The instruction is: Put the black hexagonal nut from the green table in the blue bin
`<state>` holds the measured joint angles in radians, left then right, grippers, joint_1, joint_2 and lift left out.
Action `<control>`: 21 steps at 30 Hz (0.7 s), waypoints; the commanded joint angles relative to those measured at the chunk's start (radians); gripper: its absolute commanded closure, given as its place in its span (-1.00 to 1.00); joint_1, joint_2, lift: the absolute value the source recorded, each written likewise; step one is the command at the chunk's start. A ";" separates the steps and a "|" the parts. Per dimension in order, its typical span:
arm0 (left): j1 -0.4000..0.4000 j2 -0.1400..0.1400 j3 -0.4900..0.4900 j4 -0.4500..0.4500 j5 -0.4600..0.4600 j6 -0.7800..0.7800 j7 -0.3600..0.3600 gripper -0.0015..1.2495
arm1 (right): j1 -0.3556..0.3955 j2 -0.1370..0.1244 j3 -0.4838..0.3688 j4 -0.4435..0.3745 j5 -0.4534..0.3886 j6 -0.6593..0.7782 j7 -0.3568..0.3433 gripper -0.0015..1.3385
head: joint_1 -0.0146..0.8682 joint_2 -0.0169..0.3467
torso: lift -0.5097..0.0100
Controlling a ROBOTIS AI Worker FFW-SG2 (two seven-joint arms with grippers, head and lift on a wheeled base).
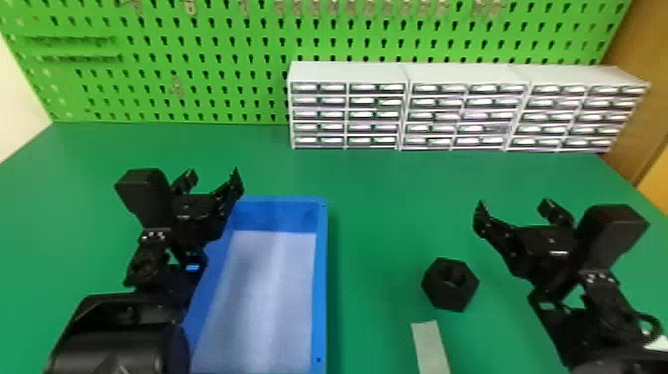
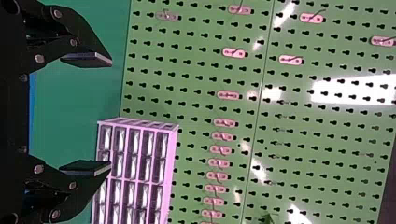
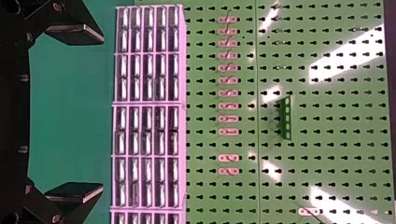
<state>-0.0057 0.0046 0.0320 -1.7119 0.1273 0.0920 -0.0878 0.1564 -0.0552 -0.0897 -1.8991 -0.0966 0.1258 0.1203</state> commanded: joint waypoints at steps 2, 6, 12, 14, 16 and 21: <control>-0.004 0.000 -0.001 0.000 0.000 0.000 0.000 -0.25 | -0.002 -0.002 0.004 0.000 0.000 0.000 -0.001 -0.72 | 0.59 -0.63 | 0.59; -0.002 0.000 -0.001 0.000 0.000 0.000 0.000 -0.25 | -0.002 -0.002 0.004 0.000 -0.002 0.000 0.001 -0.72 | 0.59 -0.63 | 0.59; 0.001 0.000 -0.001 0.000 0.000 0.000 0.000 -0.25 | -0.002 -0.002 0.004 0.000 -0.005 0.000 -0.001 -0.72 | 0.59 -0.63 | 0.59; 0.003 0.000 -0.001 0.000 0.002 0.000 0.000 -0.25 | -0.002 0.000 0.004 0.000 -0.005 0.000 -0.001 -0.72 | 0.59 -0.63 | 0.59; 0.001 0.000 -0.001 0.000 0.002 0.000 0.000 -0.25 | -0.002 0.000 0.004 0.000 -0.005 0.000 -0.001 -0.72 | 0.59 -0.63 | 0.59; 0.001 0.000 -0.001 0.000 0.002 0.000 0.000 -0.25 | -0.011 0.002 0.004 -0.002 -0.009 0.003 0.001 -0.72 | 0.59 -0.63 | 0.59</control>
<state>-0.0042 0.0046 0.0305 -1.7119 0.1282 0.0920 -0.0876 0.1528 -0.0553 -0.0851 -1.8991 -0.1024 0.1261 0.1206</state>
